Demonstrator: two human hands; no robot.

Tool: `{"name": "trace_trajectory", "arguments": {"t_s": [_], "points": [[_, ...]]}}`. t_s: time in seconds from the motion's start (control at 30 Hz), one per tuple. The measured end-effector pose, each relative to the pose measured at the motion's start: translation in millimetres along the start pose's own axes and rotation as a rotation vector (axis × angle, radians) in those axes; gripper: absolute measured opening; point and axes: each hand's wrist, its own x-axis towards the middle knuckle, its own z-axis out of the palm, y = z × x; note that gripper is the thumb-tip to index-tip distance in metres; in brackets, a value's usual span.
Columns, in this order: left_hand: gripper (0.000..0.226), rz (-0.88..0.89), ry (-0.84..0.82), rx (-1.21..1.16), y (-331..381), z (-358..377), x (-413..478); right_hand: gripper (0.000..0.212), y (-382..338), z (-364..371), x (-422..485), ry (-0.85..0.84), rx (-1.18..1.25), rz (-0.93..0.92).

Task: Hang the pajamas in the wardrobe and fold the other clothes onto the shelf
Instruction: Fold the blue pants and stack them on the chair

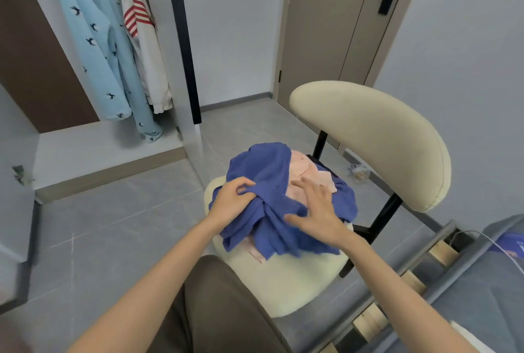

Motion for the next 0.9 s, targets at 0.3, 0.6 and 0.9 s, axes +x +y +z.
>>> {"name": "trace_trajectory", "arguments": {"t_s": [0.3,0.6,0.9], "points": [[0.021,0.201,0.027,-0.054,35.8,-5.5,-4.8,0.017,-31.2,15.3,2.3,0.099,0.345,-0.030],[0.108,0.163,-0.271,0.253,-0.6,-13.9,-20.7,0.013,-60.2,-46.5,13.9,0.213,0.987,0.183],[0.047,0.023,-0.133,0.019,14.2,19.5,-15.6,0.010,-53.7,-67.3,10.3,0.254,1.016,0.221]]}}
